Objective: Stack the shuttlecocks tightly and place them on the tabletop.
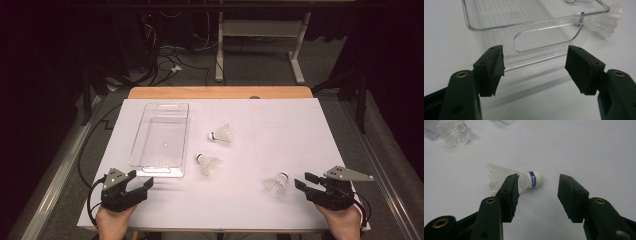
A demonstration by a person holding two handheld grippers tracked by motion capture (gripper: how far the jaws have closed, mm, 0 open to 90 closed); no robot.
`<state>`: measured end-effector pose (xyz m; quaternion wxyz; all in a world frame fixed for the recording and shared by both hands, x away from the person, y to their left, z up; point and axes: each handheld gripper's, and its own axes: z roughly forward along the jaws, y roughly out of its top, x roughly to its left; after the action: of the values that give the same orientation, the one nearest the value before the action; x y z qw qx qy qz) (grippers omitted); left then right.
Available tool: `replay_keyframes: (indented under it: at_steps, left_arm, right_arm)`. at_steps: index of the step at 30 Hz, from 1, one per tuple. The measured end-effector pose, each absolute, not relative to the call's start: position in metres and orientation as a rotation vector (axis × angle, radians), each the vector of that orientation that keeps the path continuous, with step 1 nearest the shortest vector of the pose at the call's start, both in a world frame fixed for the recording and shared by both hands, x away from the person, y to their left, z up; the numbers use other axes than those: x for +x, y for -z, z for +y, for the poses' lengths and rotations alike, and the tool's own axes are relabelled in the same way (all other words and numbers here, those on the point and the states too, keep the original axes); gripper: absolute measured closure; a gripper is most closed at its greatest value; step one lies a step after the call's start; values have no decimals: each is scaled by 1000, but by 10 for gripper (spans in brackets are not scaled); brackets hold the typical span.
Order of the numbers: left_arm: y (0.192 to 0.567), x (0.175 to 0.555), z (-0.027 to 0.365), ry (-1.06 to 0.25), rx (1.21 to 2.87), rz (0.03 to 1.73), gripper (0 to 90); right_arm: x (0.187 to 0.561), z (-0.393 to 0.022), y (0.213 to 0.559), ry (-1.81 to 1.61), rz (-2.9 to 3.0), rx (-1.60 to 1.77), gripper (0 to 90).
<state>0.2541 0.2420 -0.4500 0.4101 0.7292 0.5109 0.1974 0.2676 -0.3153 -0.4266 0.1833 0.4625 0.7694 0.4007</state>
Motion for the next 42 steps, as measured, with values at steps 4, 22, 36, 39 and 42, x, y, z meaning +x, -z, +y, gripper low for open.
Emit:
replay_keyframes:
  at_steps: [4, 22, 36, 39, 42]
  left_arm:
    - [450, 254, 242, -493, 1835, 1287, 322]
    - [450, 254, 242, -492, 1832, 1285, 322]
    - [450, 253, 242, -489, 1834, 1279, 322]
    - [450, 253, 242, -488, 1834, 1278, 322]
    - [450, 253, 242, -488, 1835, 1278, 322]
  right_arm:
    - [266, -312, 425, -1146, 2177, 1298, 514]
    - [268, -286, 417, -1130, 2273, 1209, 562]
    - [278, -263, 421, -1031, 2344, 1166, 588]
    - [280, -261, 423, -1008, 2351, 1174, 607]
    - [281, -261, 423, -991, 2352, 1177, 628]
